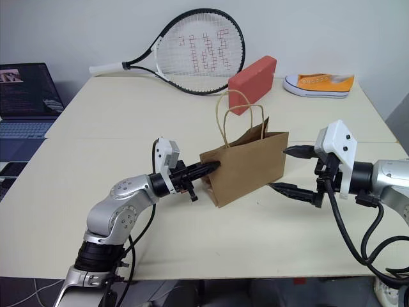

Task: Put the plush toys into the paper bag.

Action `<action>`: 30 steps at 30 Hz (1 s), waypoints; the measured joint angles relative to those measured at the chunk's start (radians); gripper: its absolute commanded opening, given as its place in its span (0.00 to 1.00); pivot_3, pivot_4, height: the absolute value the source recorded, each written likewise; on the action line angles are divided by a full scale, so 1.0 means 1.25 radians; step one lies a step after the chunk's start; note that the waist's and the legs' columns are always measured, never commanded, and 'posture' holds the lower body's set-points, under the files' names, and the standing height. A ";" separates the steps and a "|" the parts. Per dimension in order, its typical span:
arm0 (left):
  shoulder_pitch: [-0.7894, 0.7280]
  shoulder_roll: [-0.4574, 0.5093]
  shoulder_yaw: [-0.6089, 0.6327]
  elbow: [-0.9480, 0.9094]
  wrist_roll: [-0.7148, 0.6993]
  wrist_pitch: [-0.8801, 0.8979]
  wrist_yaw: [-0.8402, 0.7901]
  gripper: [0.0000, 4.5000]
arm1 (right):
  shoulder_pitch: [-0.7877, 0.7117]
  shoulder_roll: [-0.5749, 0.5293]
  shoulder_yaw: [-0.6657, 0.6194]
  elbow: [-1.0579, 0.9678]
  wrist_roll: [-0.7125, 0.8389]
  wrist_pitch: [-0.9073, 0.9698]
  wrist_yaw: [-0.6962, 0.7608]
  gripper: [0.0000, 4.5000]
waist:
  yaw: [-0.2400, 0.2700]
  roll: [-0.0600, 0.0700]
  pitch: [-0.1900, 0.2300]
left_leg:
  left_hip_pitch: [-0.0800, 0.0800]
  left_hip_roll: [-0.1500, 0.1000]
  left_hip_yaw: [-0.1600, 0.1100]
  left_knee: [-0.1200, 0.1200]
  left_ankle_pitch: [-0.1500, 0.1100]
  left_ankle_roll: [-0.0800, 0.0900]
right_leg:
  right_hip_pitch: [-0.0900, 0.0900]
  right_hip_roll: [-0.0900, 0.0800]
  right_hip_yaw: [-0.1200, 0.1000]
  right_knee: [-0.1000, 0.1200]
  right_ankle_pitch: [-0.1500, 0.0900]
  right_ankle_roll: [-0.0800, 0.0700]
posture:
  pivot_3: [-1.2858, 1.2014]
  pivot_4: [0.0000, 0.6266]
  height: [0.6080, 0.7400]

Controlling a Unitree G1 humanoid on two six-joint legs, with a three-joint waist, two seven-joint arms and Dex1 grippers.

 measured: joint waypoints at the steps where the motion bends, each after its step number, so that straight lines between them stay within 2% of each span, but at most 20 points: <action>1: -0.011 0.007 0.000 0.013 -0.004 0.001 -0.016 0.00 | 0.011 0.000 -0.011 -0.002 -0.001 -0.003 0.000 1.00 | 0.000 0.000 0.000 | 0.000 0.000 0.000 0.000 0.000 0.000 | 0.000 0.000 0.000 0.000 0.000 0.000 | 0.52 0.24 1.00; 5: -0.072 0.052 0.007 0.064 -0.037 0.017 -0.116 0.00 | 0.064 -0.004 -0.080 -0.021 0.010 0.000 0.005 1.00 | 0.001 0.000 0.000 | 0.000 0.000 0.000 0.000 0.000 0.000 | 0.000 0.000 0.000 0.000 0.000 0.000 | 0.52 0.24 1.00; 8: -0.138 0.080 -0.004 0.130 -0.036 0.015 -0.210 0.00 | 0.126 -0.032 -0.179 -0.051 0.062 0.042 0.030 1.00 | 0.003 0.000 0.000 | 0.000 0.000 -0.001 0.000 0.000 0.000 | 0.000 0.000 0.000 0.000 0.000 0.000 | 0.52 0.24 1.00; 13: -0.250 0.104 -0.058 0.292 0.014 -0.048 -0.365 0.00 | 0.264 -0.051 -0.387 -0.121 0.130 0.130 0.073 1.00 | 0.004 0.000 0.000 | -0.001 -0.001 -0.001 0.000 0.000 0.000 | 0.001 0.000 0.000 0.000 0.000 0.000 | 0.52 0.24 1.00; 16: -0.279 0.095 -0.082 0.379 0.047 -0.091 -0.426 0.00 | 0.309 -0.050 -0.450 -0.159 0.166 0.160 0.074 1.00 | -0.001 0.000 0.000 | 0.000 0.000 0.000 0.000 0.000 0.000 | 0.001 0.000 0.000 0.000 0.000 0.000 | 0.52 0.24 1.00; 20: -0.319 0.068 -0.087 0.460 0.060 -0.103 -0.477 0.00 | 0.341 -0.037 -0.468 -0.197 0.200 0.165 0.053 1.00 | 0.000 -0.001 0.000 | -0.001 0.000 0.000 0.001 0.000 0.000 | 0.001 0.000 0.000 0.000 0.000 0.000 | 0.52 0.24 1.00; 26: -0.328 0.052 -0.086 0.501 0.095 -0.155 -0.495 0.00 | 0.354 -0.037 -0.458 -0.206 0.204 0.156 0.025 1.00 | 0.001 -0.001 0.000 | -0.001 0.000 0.000 0.003 0.000 0.000 | 0.001 0.000 0.000 0.000 0.000 0.000 | 0.52 0.24 1.00; 30: -0.336 0.054 -0.087 0.538 0.139 -0.188 -0.489 0.21 | 0.354 -0.039 -0.436 -0.198 0.196 0.139 0.019 1.00 | 0.001 -0.001 0.000 | -0.001 0.000 0.000 0.003 0.000 0.000 | 0.001 0.000 0.000 0.000 0.000 0.000 | 0.52 0.24 1.00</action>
